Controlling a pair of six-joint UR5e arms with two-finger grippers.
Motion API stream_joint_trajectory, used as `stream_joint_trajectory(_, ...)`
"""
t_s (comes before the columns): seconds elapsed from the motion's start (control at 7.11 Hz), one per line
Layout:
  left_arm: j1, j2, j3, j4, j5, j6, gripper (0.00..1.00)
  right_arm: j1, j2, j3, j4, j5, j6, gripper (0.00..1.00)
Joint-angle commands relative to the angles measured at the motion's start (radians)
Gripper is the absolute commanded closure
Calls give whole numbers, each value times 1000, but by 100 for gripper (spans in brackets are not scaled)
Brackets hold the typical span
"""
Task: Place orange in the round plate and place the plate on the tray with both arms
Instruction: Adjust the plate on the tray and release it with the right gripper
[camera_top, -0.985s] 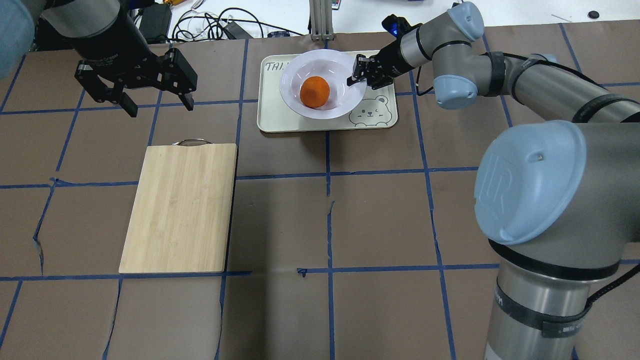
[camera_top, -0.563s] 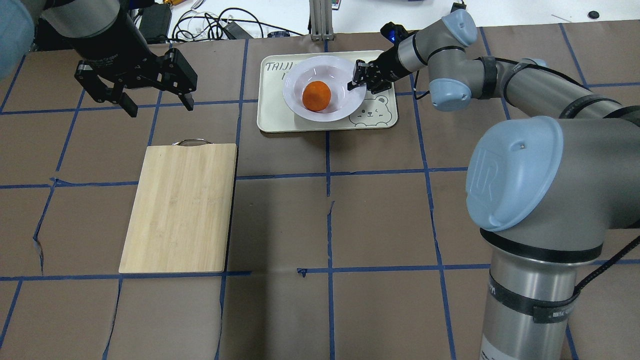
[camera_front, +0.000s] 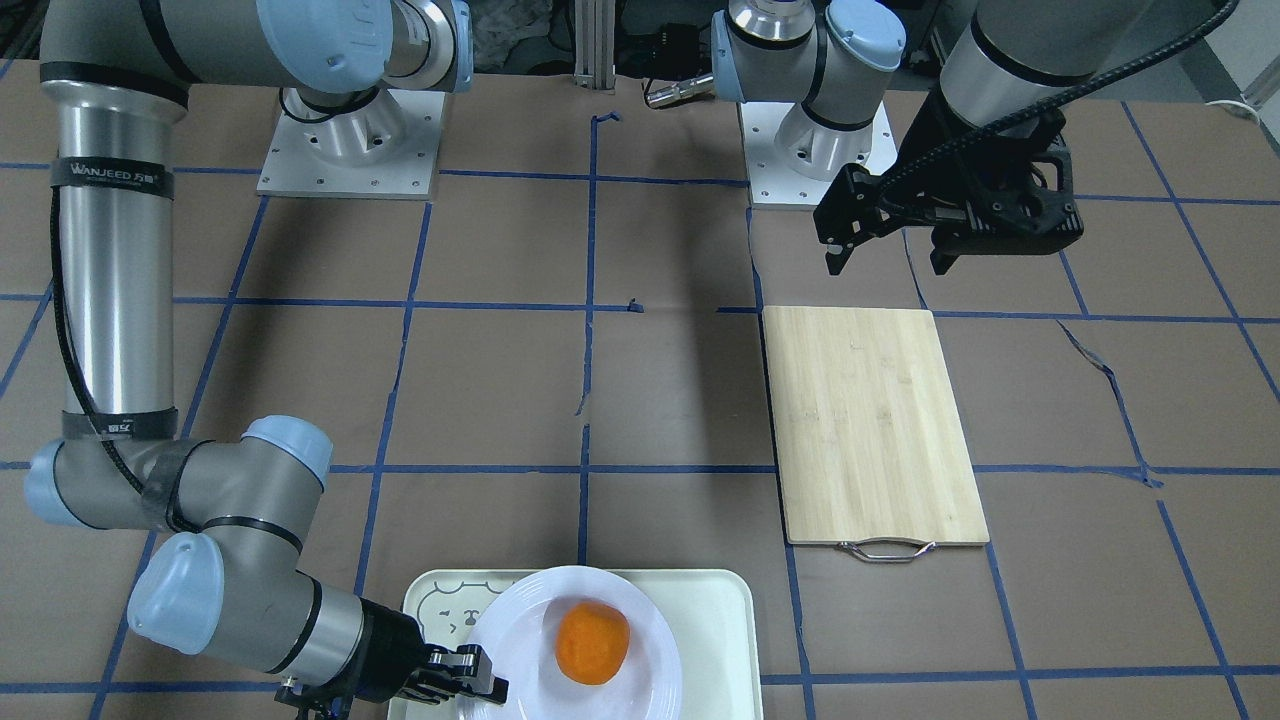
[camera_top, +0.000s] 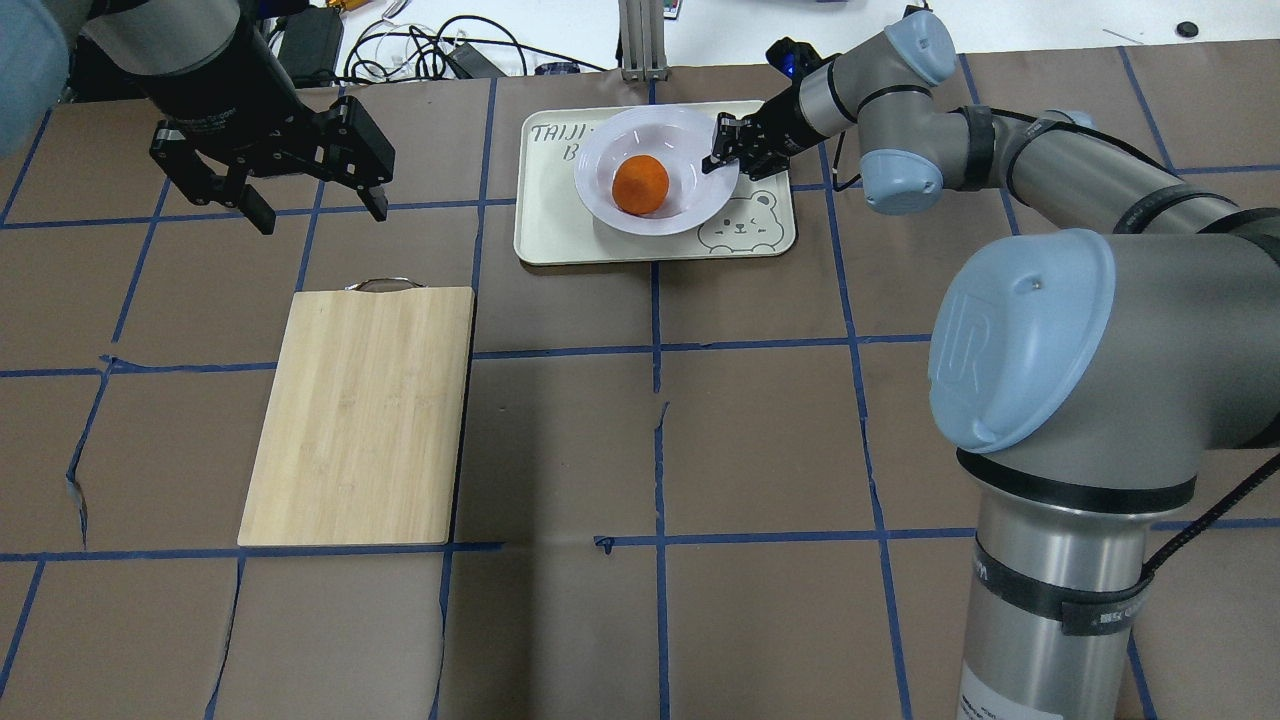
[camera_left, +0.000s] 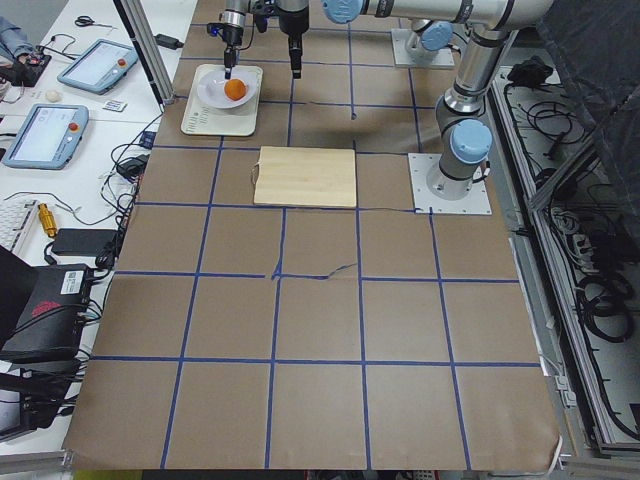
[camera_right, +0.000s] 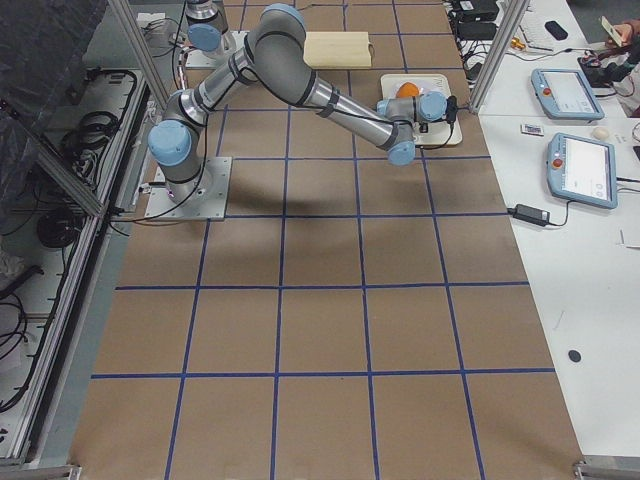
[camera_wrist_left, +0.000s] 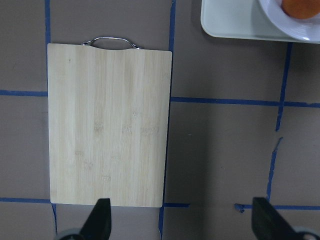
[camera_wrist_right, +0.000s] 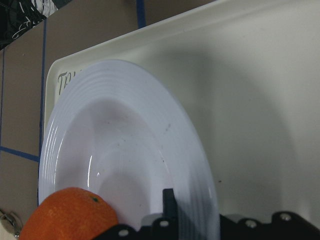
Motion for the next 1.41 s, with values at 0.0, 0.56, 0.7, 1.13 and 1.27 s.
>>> stream_joint_trajectory(0.0,0,0,0,0,0,0,0,-1,7,-6,0,-5,41,100)
stream_joint_trajectory(0.56,0,0,0,0,0,1,0,-1,-6,-12,-3,-71,69,0)
stream_joint_trajectory(0.7,0,0,0,0,0,1,0,-1,-32,-9,-5,-110,58,0)
stream_joint_trajectory(1.13,0,0,0,0,2,3,0,-2,-227,14,217,-264,57,0)
stream_joint_trajectory(1.27,2,2,0,0,2,3,0,-1,-296,19,313,-344,55,0)
